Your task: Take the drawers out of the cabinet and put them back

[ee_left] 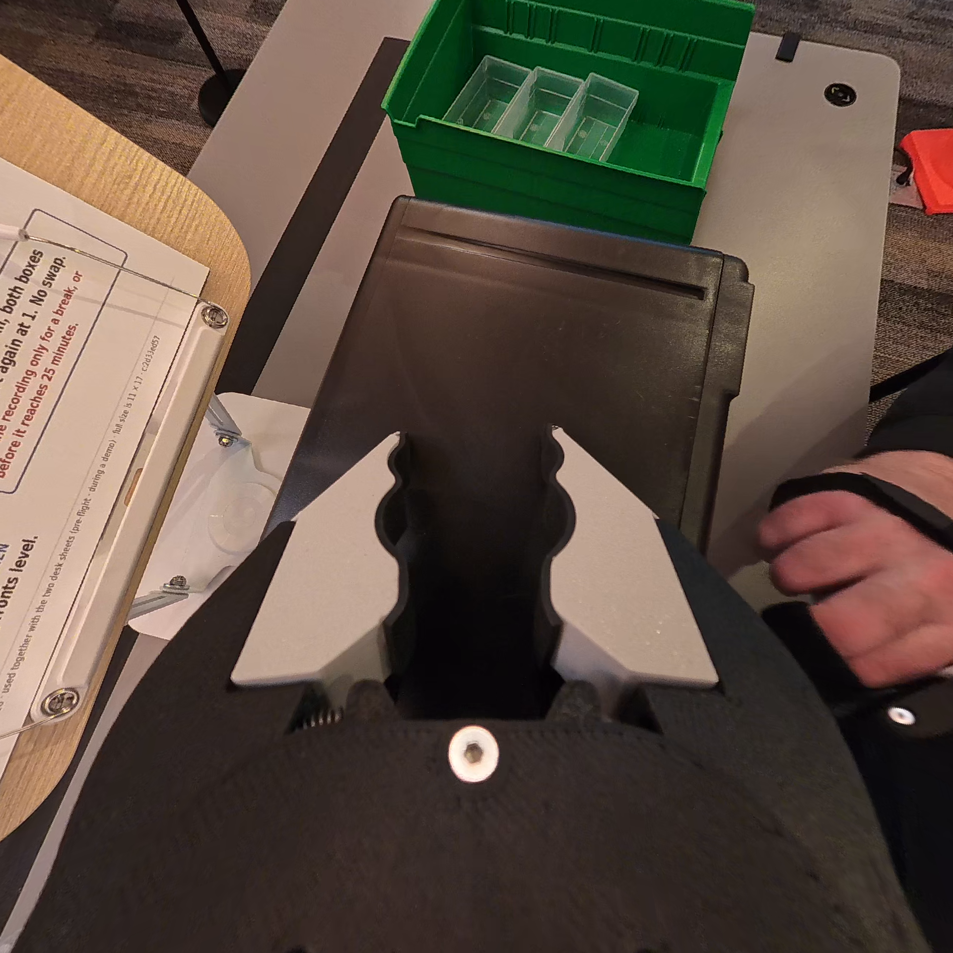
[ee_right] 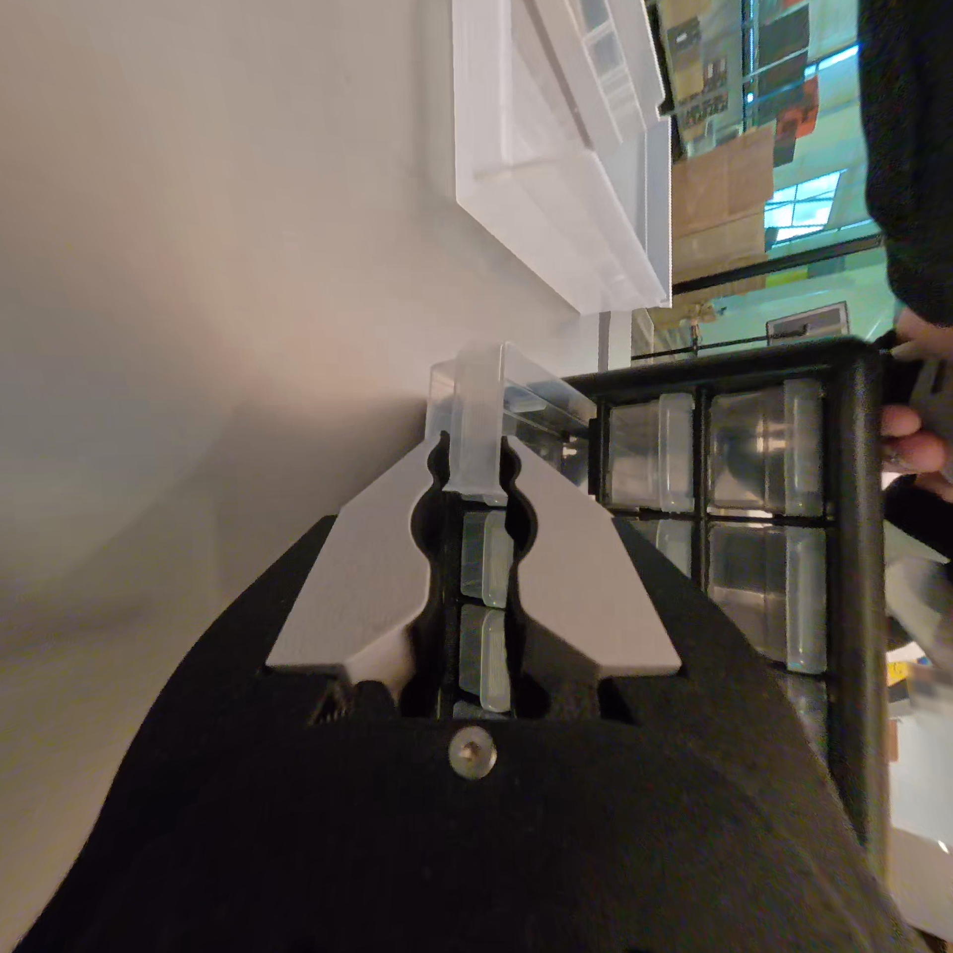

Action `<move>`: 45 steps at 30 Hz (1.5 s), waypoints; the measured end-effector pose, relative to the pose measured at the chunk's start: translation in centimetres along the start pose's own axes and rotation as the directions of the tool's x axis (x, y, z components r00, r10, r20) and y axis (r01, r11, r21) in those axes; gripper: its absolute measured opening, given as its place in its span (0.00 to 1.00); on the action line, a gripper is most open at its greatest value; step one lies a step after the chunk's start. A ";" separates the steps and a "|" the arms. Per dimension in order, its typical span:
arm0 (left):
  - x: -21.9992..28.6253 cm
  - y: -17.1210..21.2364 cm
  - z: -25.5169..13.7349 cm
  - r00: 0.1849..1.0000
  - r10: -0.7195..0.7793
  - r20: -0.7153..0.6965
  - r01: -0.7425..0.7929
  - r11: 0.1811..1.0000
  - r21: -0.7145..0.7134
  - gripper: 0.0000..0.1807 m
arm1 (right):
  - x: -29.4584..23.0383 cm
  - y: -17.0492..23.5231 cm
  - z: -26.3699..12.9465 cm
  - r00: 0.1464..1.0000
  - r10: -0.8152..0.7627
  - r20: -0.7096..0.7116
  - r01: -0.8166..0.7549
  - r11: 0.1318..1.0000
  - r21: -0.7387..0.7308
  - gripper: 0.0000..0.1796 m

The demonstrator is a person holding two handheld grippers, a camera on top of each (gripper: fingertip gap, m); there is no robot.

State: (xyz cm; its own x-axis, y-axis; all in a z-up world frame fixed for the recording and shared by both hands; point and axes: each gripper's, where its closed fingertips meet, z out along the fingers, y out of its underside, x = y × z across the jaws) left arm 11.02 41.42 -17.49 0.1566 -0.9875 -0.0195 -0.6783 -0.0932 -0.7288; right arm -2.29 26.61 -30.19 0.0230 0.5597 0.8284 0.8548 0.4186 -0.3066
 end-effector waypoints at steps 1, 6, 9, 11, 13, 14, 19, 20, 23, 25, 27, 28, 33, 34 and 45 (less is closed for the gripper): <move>0.0 0.0 0.0 1.000 -0.002 -0.002 0.002 1.000 0.000 0.28 | -0.2 -0.4 -0.5 1.000 -0.006 0.003 0.006 1.000 0.012 0.10; 0.0 0.0 0.0 1.000 -0.003 -0.003 0.003 1.000 0.000 0.28 | -1.6 -2.5 -3.1 0.999 0.008 0.032 -0.011 0.997 0.070 0.09; 0.0 0.0 0.0 1.000 -0.004 -0.003 0.004 1.000 0.000 0.28 | -0.5 -2.7 -4.2 0.983 0.151 0.101 -0.160 0.984 0.084 0.09; 0.0 0.0 0.0 1.000 -0.005 -0.004 0.005 1.000 0.000 0.28 | 1.2 -3.1 -5.0 0.947 0.273 0.172 -0.293 0.950 0.109 0.09; 0.0 0.0 0.0 1.000 -0.005 -0.004 0.005 1.000 0.000 0.28 | 2.6 -3.4 -5.3 0.880 0.383 0.281 -0.425 0.899 0.106 0.09; 0.0 0.0 0.0 1.000 -0.005 -0.003 0.005 1.000 0.000 0.28 | 3.3 -3.7 -5.5 0.843 0.422 0.334 -0.480 0.870 0.112 0.09; 0.0 0.0 0.0 1.000 -0.004 -0.001 0.004 1.000 0.000 0.28 | 6.0 -3.3 -7.8 0.630 0.516 0.580 -0.687 0.719 0.107 0.09; 0.0 0.0 0.0 1.000 -0.004 -0.001 0.004 1.000 0.000 0.28 | 5.9 -2.8 -8.4 0.636 0.495 0.592 -0.673 0.731 0.111 0.09; 0.0 0.0 0.0 1.000 -0.004 -0.002 0.004 1.000 0.000 0.28 | 4.2 -0.7 -10.6 0.655 0.453 0.604 -0.626 0.773 0.100 0.09; 0.0 0.0 0.0 1.000 -0.003 -0.002 0.003 1.000 0.000 0.28 | 2.2 1.1 -12.4 0.676 0.393 0.624 -0.568 0.817 0.101 0.09; 0.0 0.0 0.0 1.000 -0.002 -0.002 0.002 1.000 0.000 0.28 | -0.7 2.9 -14.4 0.701 0.282 0.655 -0.467 0.876 0.123 0.09; 0.0 0.0 0.0 1.000 -0.002 -0.001 0.002 1.000 0.000 0.28 | -2.1 4.4 -15.0 0.730 0.222 0.647 -0.384 0.915 0.119 0.09; 0.1 0.0 0.0 1.000 0.002 0.001 -0.002 1.000 0.000 0.28 | -7.3 11.1 -16.7 0.773 0.128 0.621 -0.151 0.988 -0.016 0.10; 0.1 0.0 0.0 1.000 0.002 0.001 -0.002 1.000 0.000 0.28 | -8.2 11.9 -17.2 0.757 0.142 0.638 -0.152 0.988 -0.040 0.10; 0.0 0.0 0.0 1.000 0.001 0.000 -0.001 1.000 0.000 0.28 | -4.1 13.8 -16.0 0.550 0.769 0.325 -0.670 0.639 -0.378 0.42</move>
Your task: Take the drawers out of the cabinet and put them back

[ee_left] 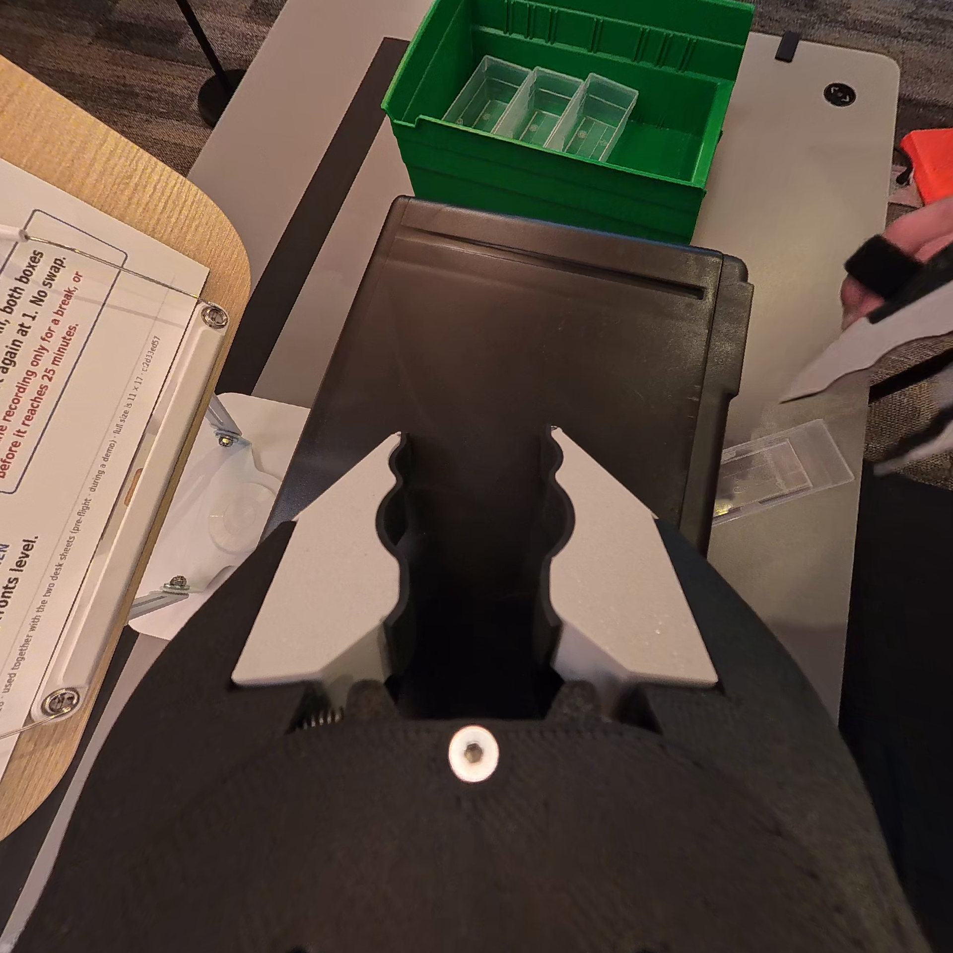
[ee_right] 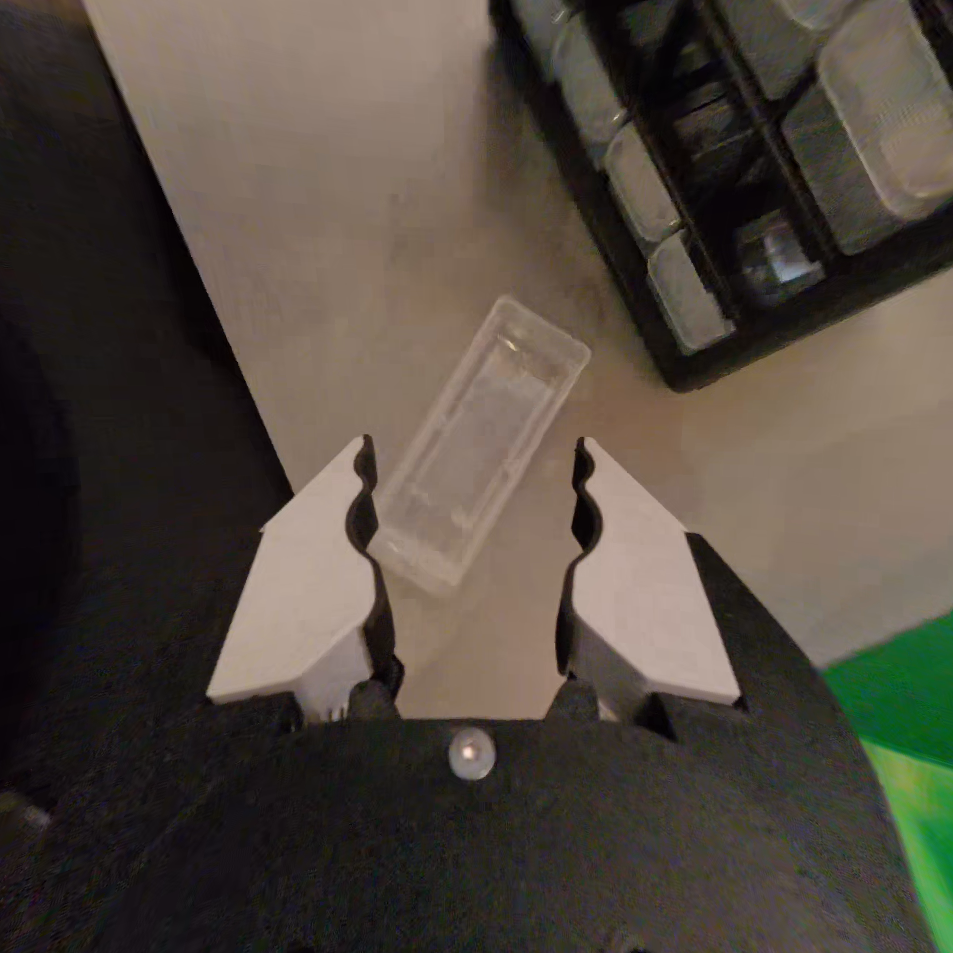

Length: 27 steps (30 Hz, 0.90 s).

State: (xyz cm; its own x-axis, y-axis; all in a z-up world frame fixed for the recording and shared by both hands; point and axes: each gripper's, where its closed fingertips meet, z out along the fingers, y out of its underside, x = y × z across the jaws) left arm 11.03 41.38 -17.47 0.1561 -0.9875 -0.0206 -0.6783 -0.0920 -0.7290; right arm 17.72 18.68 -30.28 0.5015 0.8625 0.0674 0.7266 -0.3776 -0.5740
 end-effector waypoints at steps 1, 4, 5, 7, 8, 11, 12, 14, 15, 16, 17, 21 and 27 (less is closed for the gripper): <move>0.0 0.0 0.0 1.000 0.000 0.000 0.000 1.000 0.000 0.28 | -0.1 -0.8 0.6 0.994 0.105 0.020 -0.105 0.994 0.027 0.43; 0.0 0.0 0.0 1.000 0.000 0.001 0.000 1.000 0.000 0.28 | -0.4 0.0 3.8 0.992 0.129 -0.007 -0.129 0.989 -0.076 0.54; 0.0 0.0 0.0 1.000 0.000 0.001 0.000 1.000 0.000 0.28 | -0.6 0.8 4.9 0.993 0.113 -0.015 -0.114 0.984 -0.140 0.57; 0.0 0.0 0.0 1.000 0.001 0.001 -0.001 1.000 0.000 0.28 | -0.9 2.4 6.6 0.996 0.082 -0.024 -0.085 0.964 -0.251 0.57; 0.0 0.0 0.0 1.000 0.001 0.001 -0.001 1.000 0.000 0.28 | -0.6 3.2 7.0 0.998 0.054 -0.041 -0.064 0.953 -0.295 0.51; 0.0 0.0 0.0 1.000 0.003 0.003 -0.003 1.000 0.000 0.28 | -0.5 3.7 7.2 1.000 0.001 -0.005 -0.002 0.952 -0.307 0.41; 0.0 0.0 0.0 1.000 0.004 0.003 -0.004 1.000 0.001 0.28 | -0.4 3.9 6.9 1.000 -0.014 0.006 0.015 0.952 -0.307 0.40; 0.0 0.0 0.0 1.000 0.005 0.003 -0.005 1.000 0.001 0.28 | -0.2 4.0 5.9 0.998 -0.057 0.030 0.063 0.957 -0.284 0.38; 0.0 0.0 0.0 1.000 0.004 0.002 -0.004 1.000 0.001 0.28 | -0.1 3.9 5.1 0.996 -0.070 0.048 0.080 0.961 -0.265 0.37; 0.0 0.0 0.0 1.000 0.004 0.002 -0.004 1.000 0.000 0.28 | 0.1 3.8 3.9 0.994 -0.091 0.066 0.104 0.967 -0.234 0.36; 0.0 0.0 0.0 1.000 0.003 0.001 -0.003 1.000 0.000 0.28 | 0.4 3.7 2.4 0.991 -0.109 0.078 0.123 0.971 -0.204 0.36; 0.0 0.0 0.0 1.000 0.003 0.001 -0.003 1.000 0.000 0.28 | 5.5 4.4 -6.6 0.977 -0.215 -0.017 0.209 0.965 -0.161 0.35; -0.1 0.0 0.0 1.000 0.001 -0.001 -0.001 1.000 0.000 0.28 | 18.7 11.0 -16.0 0.909 -0.341 -0.242 0.197 0.860 -0.471 0.35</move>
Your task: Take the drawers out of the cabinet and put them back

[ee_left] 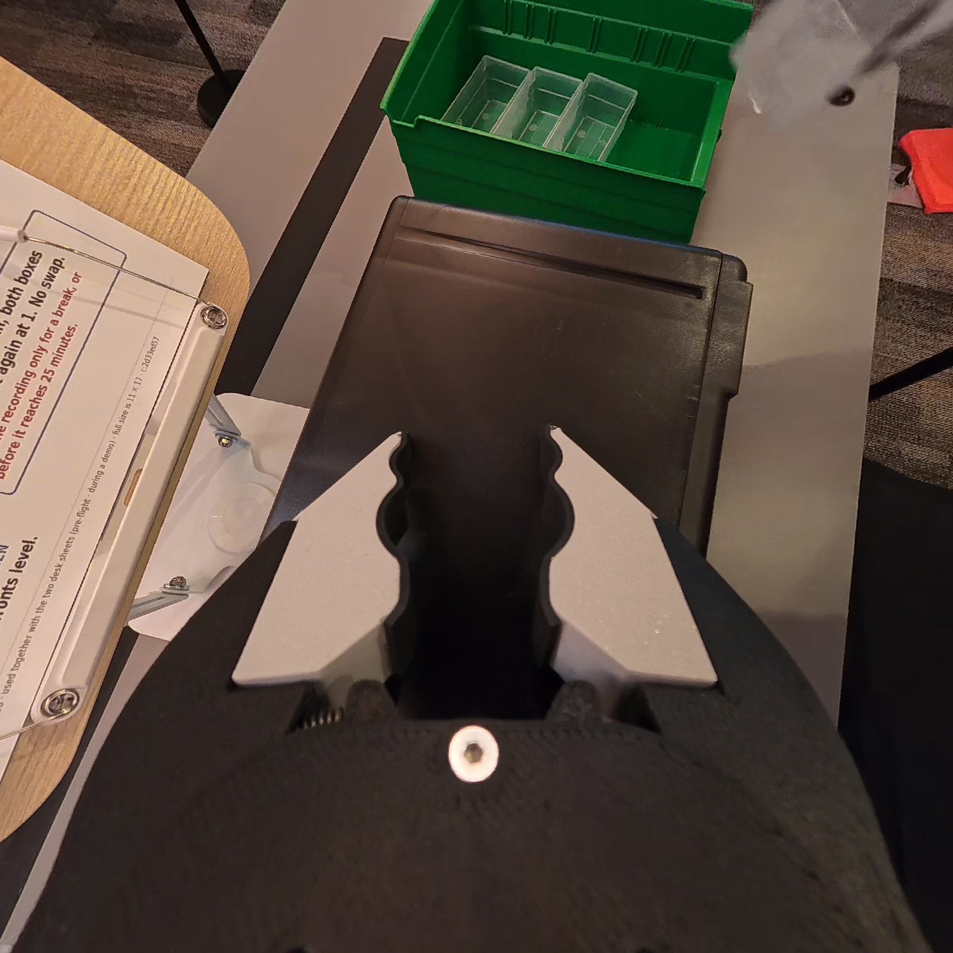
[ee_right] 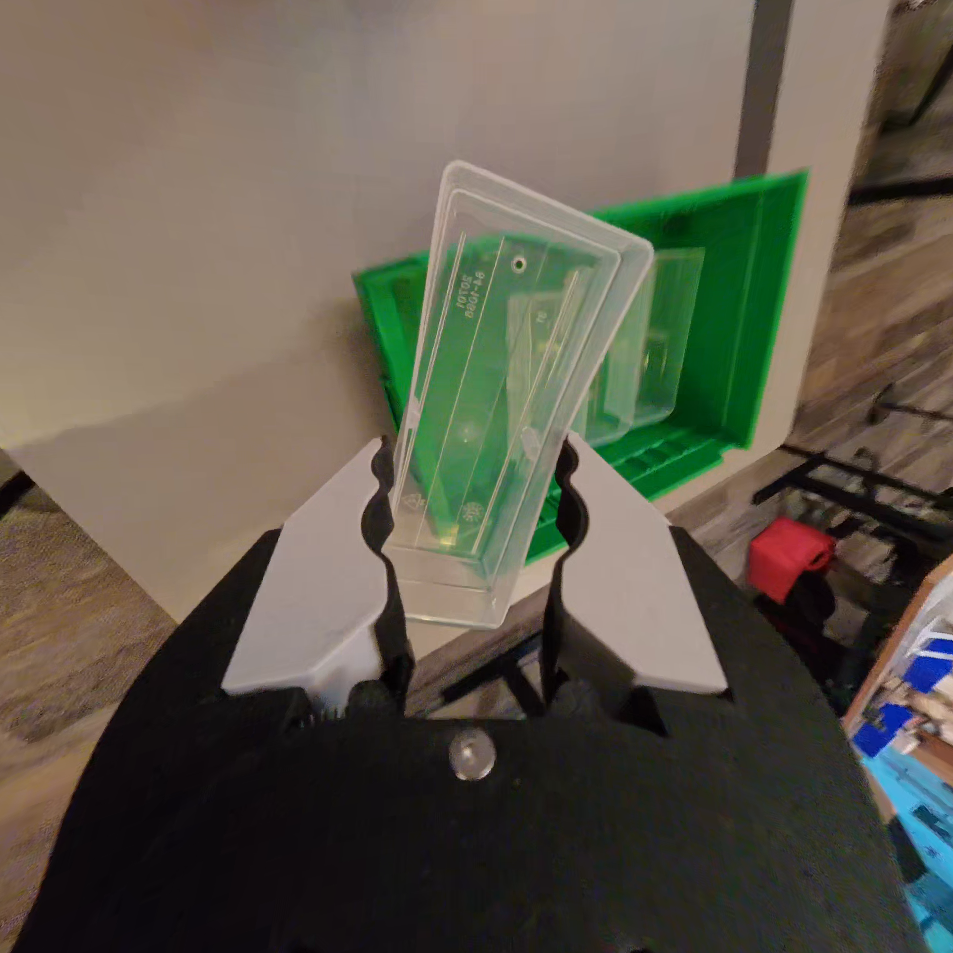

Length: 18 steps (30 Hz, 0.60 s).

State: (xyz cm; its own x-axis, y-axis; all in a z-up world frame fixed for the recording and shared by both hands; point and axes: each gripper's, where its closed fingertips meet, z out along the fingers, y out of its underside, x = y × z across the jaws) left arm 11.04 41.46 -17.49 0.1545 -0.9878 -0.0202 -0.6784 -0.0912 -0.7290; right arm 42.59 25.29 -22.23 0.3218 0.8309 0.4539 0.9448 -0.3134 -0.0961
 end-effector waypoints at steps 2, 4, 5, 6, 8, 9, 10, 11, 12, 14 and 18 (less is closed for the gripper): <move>0.0 0.0 0.0 1.000 0.000 0.000 0.000 1.000 0.000 0.28 | 1.1 2.2 2.5 0.998 0.009 0.062 -0.005 0.998 -0.066 0.35; 0.0 0.0 0.0 1.000 0.000 0.001 0.000 1.000 0.000 0.27 | 1.3 3.3 5.1 0.993 -0.050 0.106 0.061 0.992 -0.111 0.35; 0.0 0.0 0.0 1.000 0.000 0.001 0.000 1.000 0.000 0.28 | 1.1 3.7 6.3 0.988 -0.077 0.134 0.096 0.986 -0.138 0.35; 0.0 0.0 0.0 1.000 -0.001 0.000 0.001 1.000 0.000 0.28 | 1.0 3.9 7.5 0.982 -0.104 0.159 0.129 0.979 -0.155 0.35; 0.0 0.0 0.0 1.000 -0.002 -0.001 0.002 1.000 0.000 0.28 | 0.6 4.2 9.5 0.967 -0.151 0.205 0.187 0.967 -0.171 0.35; 0.0 0.0 0.0 1.000 -0.003 -0.001 0.003 1.000 0.000 0.28 | 0.5 4.3 10.4 0.960 -0.168 0.222 0.210 0.961 -0.182 0.34; 0.0 0.0 0.0 1.000 -0.004 -0.002 0.004 1.000 0.000 0.28 | 0.5 4.3 11.1 0.954 -0.186 0.237 0.233 0.954 -0.189 0.34; -0.1 0.0 0.0 1.000 -0.005 -0.003 0.005 1.000 0.000 0.27 | 0.4 4.4 11.8 0.948 -0.200 0.249 0.252 0.948 -0.196 0.34; -0.1 0.0 0.0 1.000 -0.007 -0.003 0.007 1.000 0.000 0.27 | 0.4 4.3 12.4 0.943 -0.208 0.259 0.263 0.943 -0.201 0.34; -0.1 0.0 0.0 1.000 -0.007 -0.003 0.007 1.000 0.000 0.27 | 0.2 4.2 13.6 0.933 -0.228 0.278 0.289 0.935 -0.205 0.34; -0.1 0.0 0.0 1.000 -0.008 -0.002 0.008 1.000 0.000 0.27 | 0.5 5.1 15.3 0.934 -0.221 0.279 0.295 0.920 -0.259 0.40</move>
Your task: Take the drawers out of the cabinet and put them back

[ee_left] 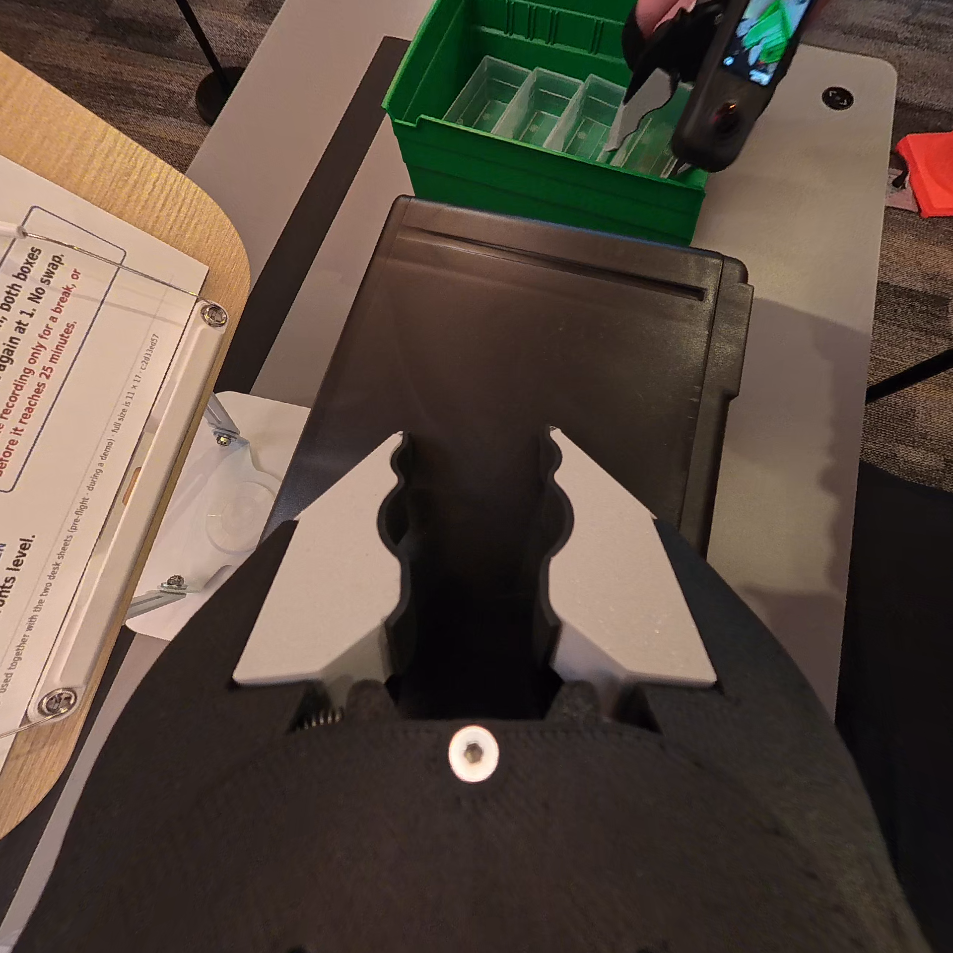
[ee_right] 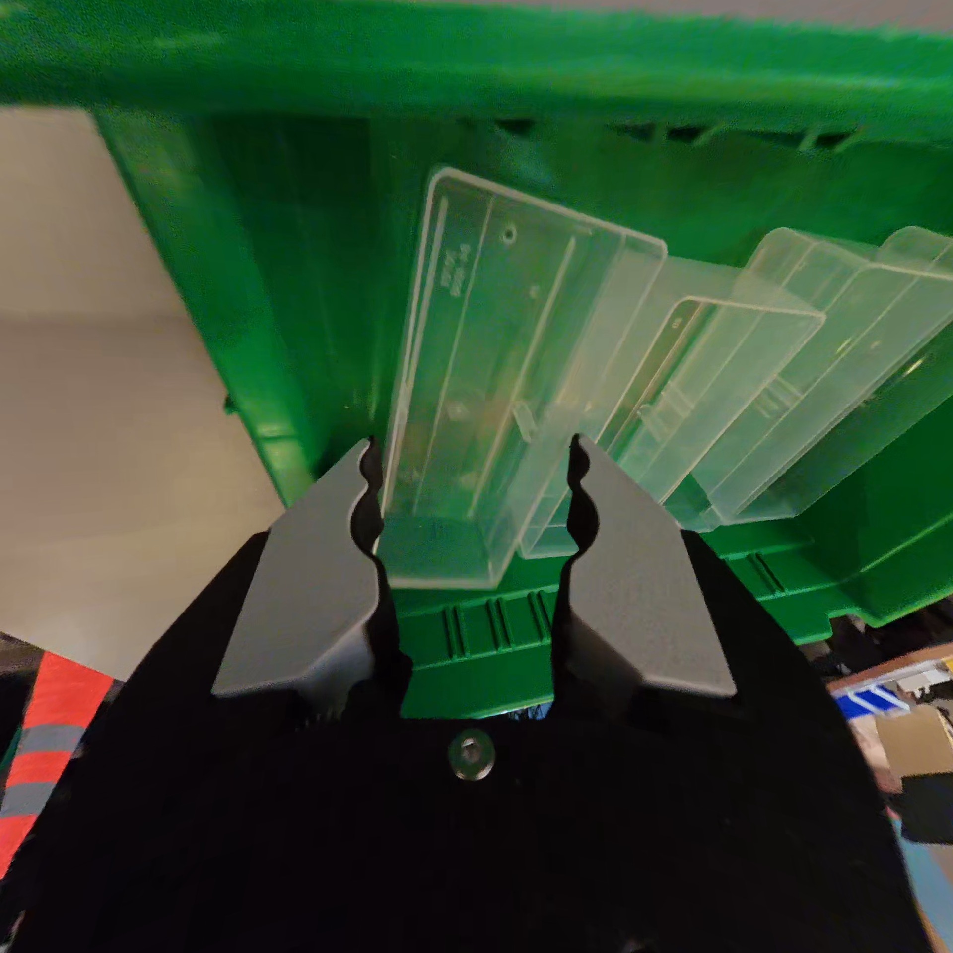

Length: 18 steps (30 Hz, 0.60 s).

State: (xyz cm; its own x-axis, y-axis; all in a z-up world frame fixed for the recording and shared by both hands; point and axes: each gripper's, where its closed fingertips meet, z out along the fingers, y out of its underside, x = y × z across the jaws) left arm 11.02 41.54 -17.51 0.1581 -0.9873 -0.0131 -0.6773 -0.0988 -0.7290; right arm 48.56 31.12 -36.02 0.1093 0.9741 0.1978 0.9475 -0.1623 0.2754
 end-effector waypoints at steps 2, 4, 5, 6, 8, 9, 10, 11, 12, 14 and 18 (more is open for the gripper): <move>0.0 0.0 0.0 1.000 0.000 0.000 0.000 1.000 0.000 0.27 | 0.3 0.4 0.1 0.999 0.025 -0.021 -0.025 1.000 -0.017 0.44; 0.0 0.0 0.0 1.000 -0.001 -0.001 0.001 1.000 0.000 0.27 | 0.8 0.6 -0.6 0.996 0.069 -0.063 -0.069 0.998 -0.003 0.52; 0.0 0.0 0.0 1.000 -0.001 -0.001 0.001 1.000 0.000 0.27 | 1.1 0.9 -1.3 0.991 0.102 -0.085 -0.102 0.995 0.003 0.53; 0.0 0.0 0.0 1.000 -0.001 -0.001 0.001 1.000 0.000 0.27 | 1.1 0.9 -2.3 0.986 0.133 -0.104 -0.131 0.991 0.022 0.53; 0.0 0.0 0.0 1.000 0.000 -0.001 0.000 1.000 0.000 0.27 | 1.5 0.7 -4.8 0.966 0.195 -0.168 -0.181 0.979 0.091 0.52; 0.0 0.0 0.0 1.000 0.000 -0.001 0.000 1.000 0.000 0.27 | 1.5 0.4 -6.4 0.953 0.228 -0.198 -0.205 0.970 0.132 0.51; 0.0 0.0 0.0 1.000 0.000 0.000 0.000 1.000 0.000 0.27 | 1.5 -0.1 -8.0 0.938 0.263 -0.227 -0.224 0.957 0.183 0.48; 0.0 0.0 0.0 1.000 0.001 0.000 -0.001 1.000 0.000 0.27 | 1.5 -0.6 -9.7 0.917 0.301 -0.260 -0.243 0.942 0.232 0.44; 0.0 0.0 0.0 1.000 0.001 0.000 -0.001 1.000 0.000 0.27 | 1.3 -0.9 -11.3 0.896 0.337 -0.289 -0.261 0.926 0.274 0.41; 0.0 0.0 0.0 1.000 0.002 0.001 -0.002 1.000 0.000 0.27 | 0.5 -1.9 -13.8 0.865 0.388 -0.318 -0.270 0.894 0.357 0.39; 0.1 0.0 0.0 1.000 0.004 0.004 -0.004 1.000 0.000 0.27 | -2.9 -4.8 -15.3 0.866 0.404 -0.295 -0.251 0.862 0.441 0.35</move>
State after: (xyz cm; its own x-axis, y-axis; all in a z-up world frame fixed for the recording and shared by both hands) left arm 11.02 41.48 -17.49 0.1576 -0.9873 -0.0187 -0.6777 -0.0944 -0.7293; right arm 39.09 26.62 -23.51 0.3885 0.7316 0.5602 0.9214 -0.3153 -0.2272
